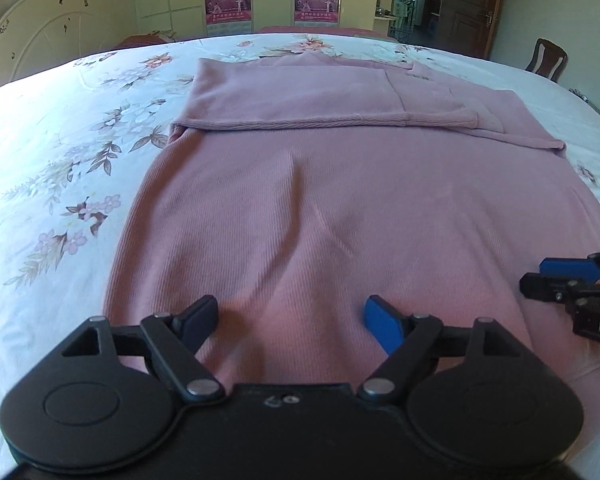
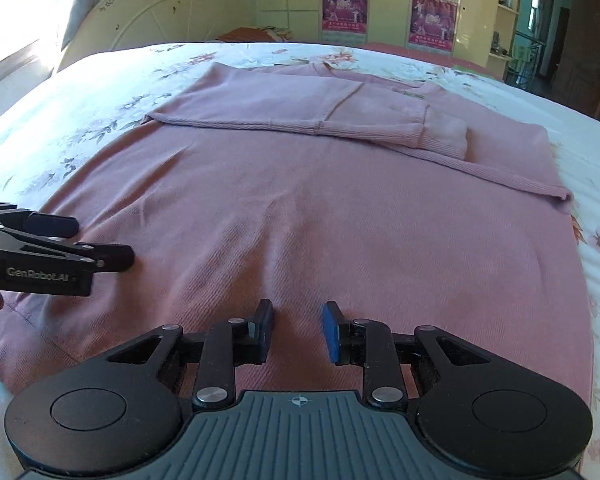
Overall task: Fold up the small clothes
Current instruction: 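Move both open tools back to the ribbed hem of the sweatshirt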
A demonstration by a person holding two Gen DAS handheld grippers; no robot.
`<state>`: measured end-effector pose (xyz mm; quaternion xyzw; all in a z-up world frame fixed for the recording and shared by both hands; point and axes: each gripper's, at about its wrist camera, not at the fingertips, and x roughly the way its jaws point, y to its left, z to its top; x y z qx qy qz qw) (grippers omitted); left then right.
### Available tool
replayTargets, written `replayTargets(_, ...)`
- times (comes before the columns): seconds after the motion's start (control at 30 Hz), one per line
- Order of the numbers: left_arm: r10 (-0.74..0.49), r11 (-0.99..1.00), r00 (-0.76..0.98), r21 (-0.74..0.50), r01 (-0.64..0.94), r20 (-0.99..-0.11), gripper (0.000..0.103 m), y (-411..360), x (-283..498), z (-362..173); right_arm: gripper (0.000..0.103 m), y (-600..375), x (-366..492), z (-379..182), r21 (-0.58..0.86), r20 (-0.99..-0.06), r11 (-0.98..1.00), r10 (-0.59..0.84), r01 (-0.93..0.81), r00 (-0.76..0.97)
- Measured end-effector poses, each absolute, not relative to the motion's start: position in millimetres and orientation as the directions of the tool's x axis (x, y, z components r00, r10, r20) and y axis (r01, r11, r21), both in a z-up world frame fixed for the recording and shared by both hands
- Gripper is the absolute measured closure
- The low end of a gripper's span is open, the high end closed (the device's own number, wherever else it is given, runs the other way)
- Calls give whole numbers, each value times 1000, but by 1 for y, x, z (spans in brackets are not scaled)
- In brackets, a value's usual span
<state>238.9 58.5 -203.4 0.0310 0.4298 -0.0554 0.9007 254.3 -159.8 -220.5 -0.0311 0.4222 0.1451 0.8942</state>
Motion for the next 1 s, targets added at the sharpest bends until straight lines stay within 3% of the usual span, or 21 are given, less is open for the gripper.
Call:
replayTargets(0.3,-80,991,632,8,135,-771,24,72,220,-201,77,-161,221,-218,-17,-780,979,115,-205,616)
replayTargets(0.53,-100,987,648,5,158,-755,24,67,196,-190,77,-141,198,-200,39,-739,970,190,-242,646)
replayTargets(0.77,-91,987,639,16,161,-764,23,71,184,-201,77,-141,185,-215,-26,-768,977,115,-210,630)
replayTargets(0.83,-89,986,639,25,167,-764,22,72,181,-200,68,-147,181,-214,-41,-766,981,92,-191,636)
replayTargets(0.87,-87,985,640,29,168,-763,22,73,180,-200,49,-150,179,-214,-60,-761,983,66,-172,645)
replayTargets(0.9,-87,985,641,30,169,-763,22,73,178,-200,38,-153,176,-213,-74,-756,984,49,-160,652)
replayTargets(1.0,-87,985,641,30,169,-762,22,76,175,-198,38,-166,169,-213,-36,-761,990,62,-137,646)
